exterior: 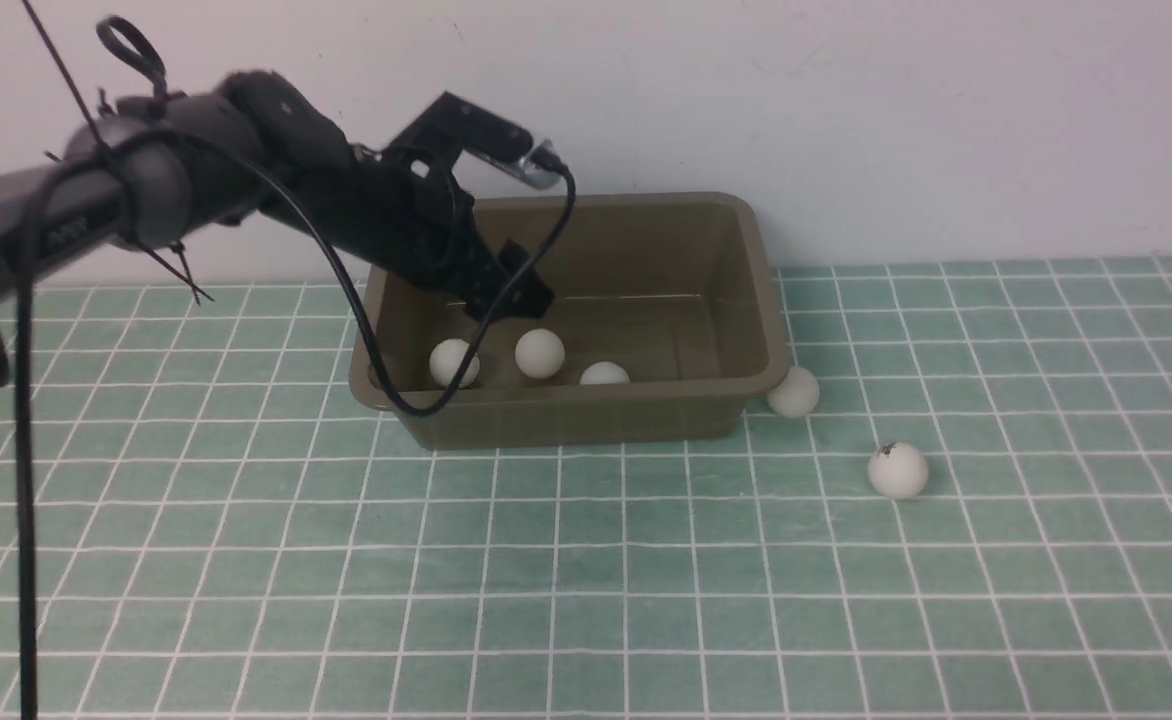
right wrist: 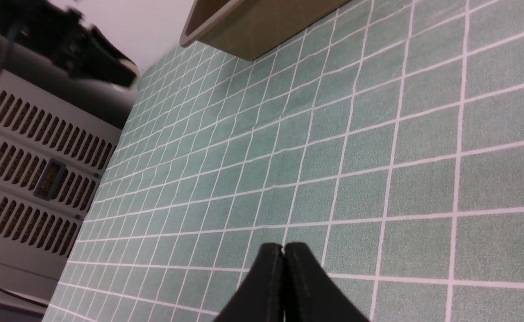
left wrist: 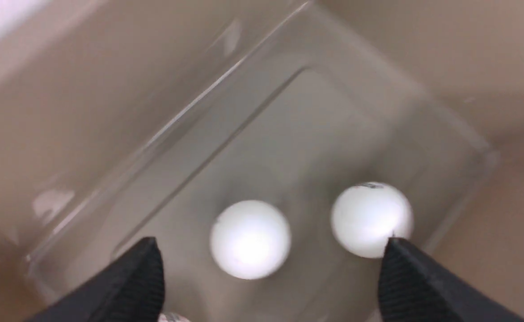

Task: Put the table tennis balls in the box on the green coffee tablecloth.
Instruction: 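Drop the ball into the bin, then reach for and grasp a ping pong ball on the table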

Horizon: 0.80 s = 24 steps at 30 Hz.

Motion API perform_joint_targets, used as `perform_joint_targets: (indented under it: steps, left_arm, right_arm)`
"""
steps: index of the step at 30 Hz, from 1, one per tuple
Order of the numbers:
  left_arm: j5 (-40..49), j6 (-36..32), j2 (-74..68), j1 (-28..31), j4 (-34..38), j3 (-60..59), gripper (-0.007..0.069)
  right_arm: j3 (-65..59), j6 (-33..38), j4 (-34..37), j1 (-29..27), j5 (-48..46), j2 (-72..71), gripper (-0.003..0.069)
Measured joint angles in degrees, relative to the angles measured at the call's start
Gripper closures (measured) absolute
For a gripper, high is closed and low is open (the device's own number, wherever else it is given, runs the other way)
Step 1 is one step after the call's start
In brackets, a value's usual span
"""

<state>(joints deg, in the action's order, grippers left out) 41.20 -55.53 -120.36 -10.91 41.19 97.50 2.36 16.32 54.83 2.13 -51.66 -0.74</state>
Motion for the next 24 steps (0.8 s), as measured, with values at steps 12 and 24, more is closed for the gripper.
perform_joint_targets:
  steps: [12,24]
  left_arm:
    - [19.93,1.06,16.09,6.91,-4.3,0.78,0.0627]
    - [29.56,8.02,34.89,15.38,-6.23,0.78,0.0629]
  right_arm:
    - [7.22,15.46,7.07,0.0,1.71,11.97,0.0675]
    - [36.74,43.51,6.27,0.0,13.33,43.73,0.0675]
